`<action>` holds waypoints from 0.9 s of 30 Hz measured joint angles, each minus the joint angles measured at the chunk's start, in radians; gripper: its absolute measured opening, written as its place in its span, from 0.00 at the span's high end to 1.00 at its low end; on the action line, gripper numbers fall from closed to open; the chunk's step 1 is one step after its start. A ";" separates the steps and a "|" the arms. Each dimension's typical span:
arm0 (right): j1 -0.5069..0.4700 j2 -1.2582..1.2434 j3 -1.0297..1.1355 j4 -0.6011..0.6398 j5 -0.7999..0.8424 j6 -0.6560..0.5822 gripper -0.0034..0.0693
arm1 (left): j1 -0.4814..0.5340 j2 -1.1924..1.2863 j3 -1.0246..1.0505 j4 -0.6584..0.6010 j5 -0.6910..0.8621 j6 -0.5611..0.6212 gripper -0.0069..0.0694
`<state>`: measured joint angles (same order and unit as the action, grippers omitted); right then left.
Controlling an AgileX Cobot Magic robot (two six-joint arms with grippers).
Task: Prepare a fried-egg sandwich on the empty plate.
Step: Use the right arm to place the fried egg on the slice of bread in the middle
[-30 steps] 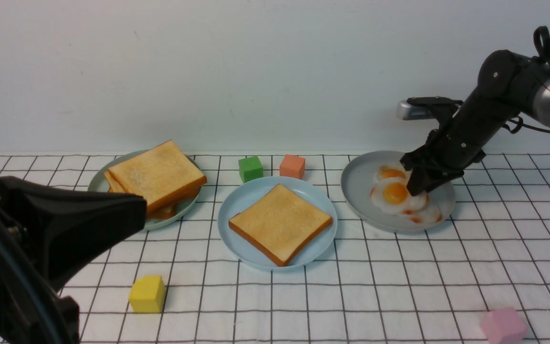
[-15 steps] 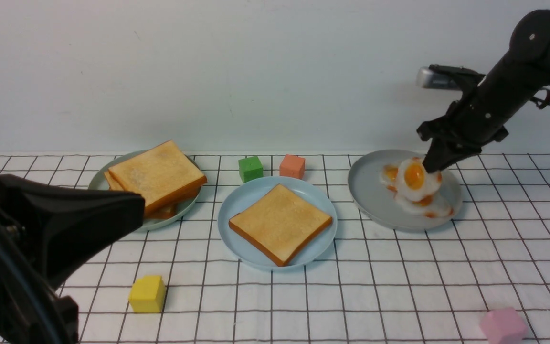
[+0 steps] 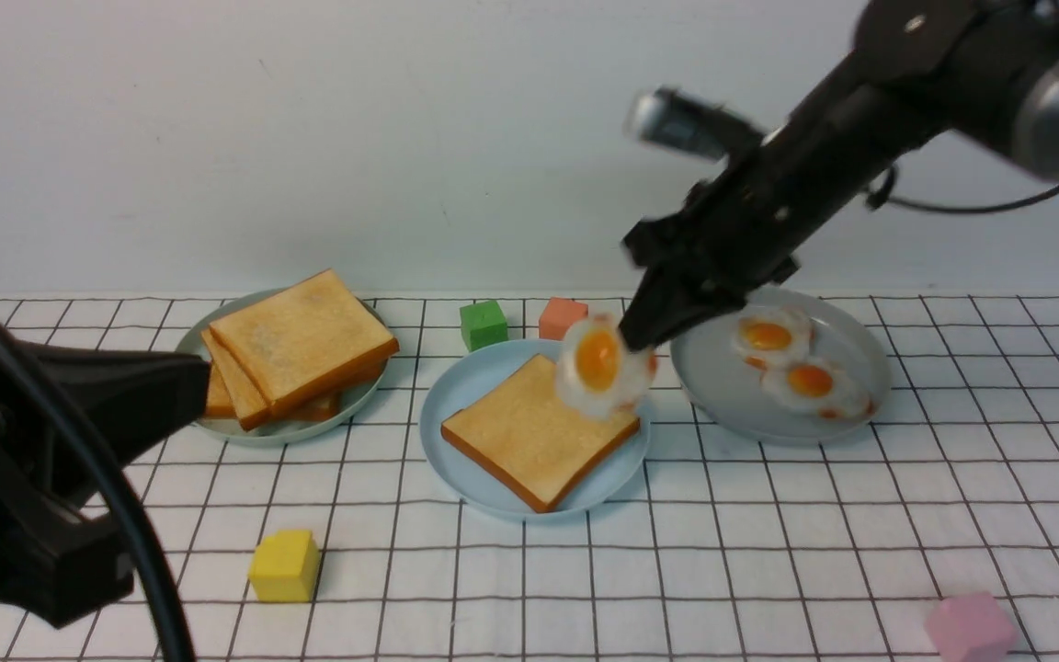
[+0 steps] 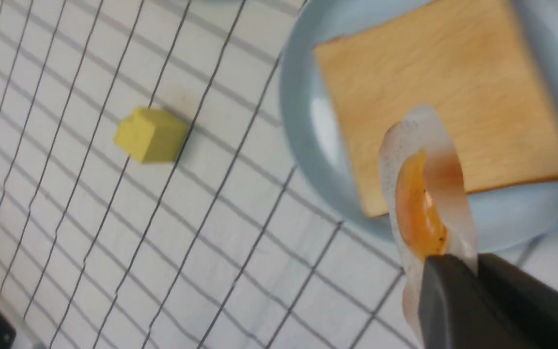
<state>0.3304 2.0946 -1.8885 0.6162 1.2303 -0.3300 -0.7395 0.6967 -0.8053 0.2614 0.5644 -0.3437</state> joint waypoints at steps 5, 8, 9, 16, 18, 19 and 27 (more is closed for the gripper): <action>0.041 0.076 0.011 0.079 -0.072 0.002 0.88 | 0.000 0.000 0.000 0.010 0.009 -0.012 0.93; 0.038 0.103 0.011 0.146 -0.104 0.002 0.88 | 0.000 0.000 0.000 0.012 0.009 -0.012 0.93; 0.039 0.113 0.011 0.159 -0.114 -0.002 0.88 | 0.000 0.000 0.000 0.012 0.009 -0.012 0.93; 0.017 0.135 0.010 0.207 -0.156 -0.005 0.88 | 0.000 0.000 0.000 0.014 0.010 -0.014 0.93; -0.001 0.135 0.008 0.235 -0.165 -0.005 0.88 | 0.000 0.000 0.000 0.015 0.010 -0.015 0.93; -0.003 0.135 0.008 0.236 -0.168 -0.005 0.88 | 0.000 0.000 0.000 0.015 0.010 -0.015 0.93; -0.021 0.163 0.004 0.241 -0.203 -0.005 0.88 | 0.000 0.000 0.000 0.015 0.011 -0.015 0.92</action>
<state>0.3090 2.2580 -1.8848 0.8570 1.0271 -0.3349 -0.7395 0.6967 -0.8053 0.2762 0.5750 -0.3587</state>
